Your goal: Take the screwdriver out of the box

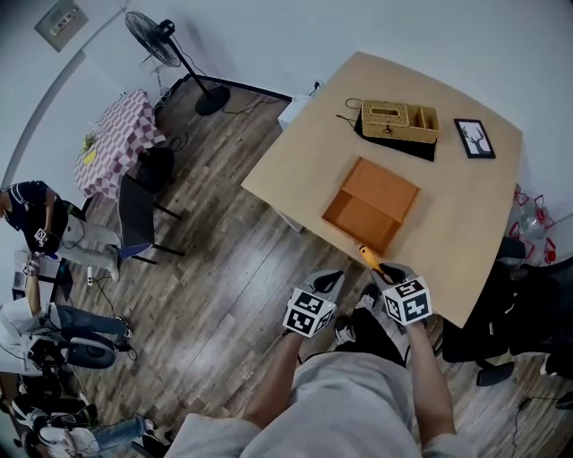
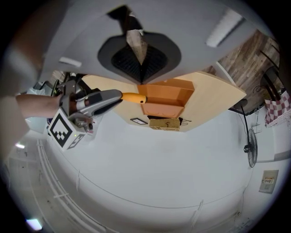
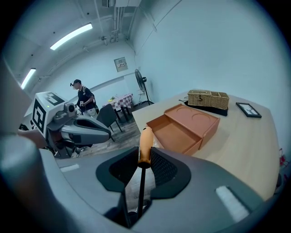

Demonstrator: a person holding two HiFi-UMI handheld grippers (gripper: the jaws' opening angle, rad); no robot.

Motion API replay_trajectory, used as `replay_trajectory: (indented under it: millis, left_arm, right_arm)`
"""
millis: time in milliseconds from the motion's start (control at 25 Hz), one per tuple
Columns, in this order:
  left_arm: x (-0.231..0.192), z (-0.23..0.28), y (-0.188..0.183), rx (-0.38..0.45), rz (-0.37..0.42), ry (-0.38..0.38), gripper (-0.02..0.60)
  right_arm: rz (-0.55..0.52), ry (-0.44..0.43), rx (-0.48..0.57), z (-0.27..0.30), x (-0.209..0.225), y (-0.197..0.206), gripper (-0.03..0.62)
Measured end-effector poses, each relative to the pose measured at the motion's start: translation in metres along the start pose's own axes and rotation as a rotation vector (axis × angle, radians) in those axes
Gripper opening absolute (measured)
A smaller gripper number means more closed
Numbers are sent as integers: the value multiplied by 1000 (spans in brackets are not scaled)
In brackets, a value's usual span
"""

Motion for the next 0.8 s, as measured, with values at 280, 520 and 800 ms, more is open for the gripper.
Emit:
replay_trajectory:
  millis: [280,520,800]
  left_arm:
    - [15,-2,3,13,6,11,54]
    - [24,-1,10,30,-23,17,54]
    - [21,0,7,38,-22,12,54]
  right_arm:
    - [31,9,45,-12,-2,16,83]
    - [78,18,77,-14,-4,26,83]
    - [116,11,103,-11,-8,26,83]
Point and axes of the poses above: the fingertips, and each gripper's own axes: z forward along the fingers, x to its right, y out of its underside, the point moved 7 cm from there along -z, backward along the fingers, and after that the axes turned 9 degrees about z, right-handed, at the moved point
